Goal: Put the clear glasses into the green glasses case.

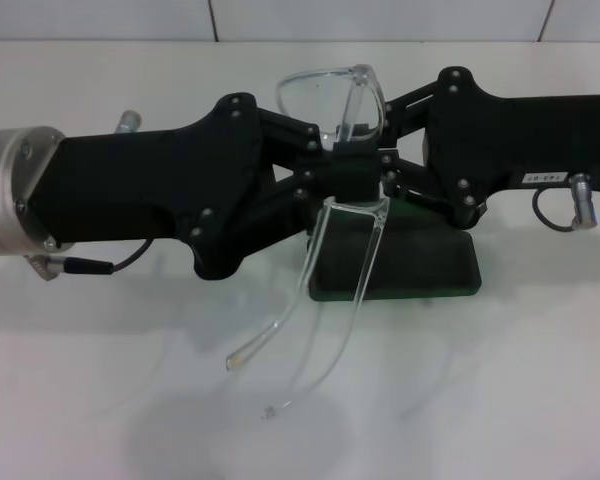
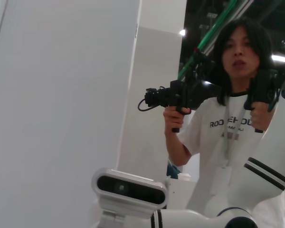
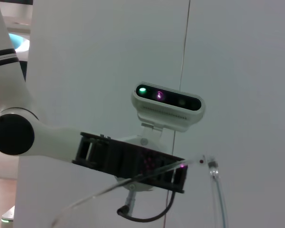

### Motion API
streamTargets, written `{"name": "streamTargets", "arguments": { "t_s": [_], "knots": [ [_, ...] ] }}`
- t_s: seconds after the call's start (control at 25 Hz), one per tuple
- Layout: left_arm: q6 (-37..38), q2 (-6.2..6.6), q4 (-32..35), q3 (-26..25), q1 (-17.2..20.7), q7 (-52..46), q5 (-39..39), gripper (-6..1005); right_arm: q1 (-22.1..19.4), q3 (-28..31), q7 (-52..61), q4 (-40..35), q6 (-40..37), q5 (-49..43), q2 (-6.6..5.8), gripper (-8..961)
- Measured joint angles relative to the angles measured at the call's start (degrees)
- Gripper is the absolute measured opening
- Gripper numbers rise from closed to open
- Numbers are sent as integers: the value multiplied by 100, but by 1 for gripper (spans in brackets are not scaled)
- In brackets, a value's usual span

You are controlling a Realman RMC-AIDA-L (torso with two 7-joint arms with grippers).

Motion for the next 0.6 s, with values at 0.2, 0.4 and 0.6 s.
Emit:
{"name": "streamTargets", "arguments": {
  "t_s": [0.2,0.4,0.6],
  "knots": [
    [-15,6,-188,-131,-23,139,34,43,0,-47,-2,0,-16,7,0,100],
    [-29,0,-278,-149,-24,353,44,43,-3,-49,-4,0,-26,22,0,99],
    [-155,-15,-301,-151,9,531,14,43,-38,-49,-43,-1,-39,149,0,99]
  ]
}}
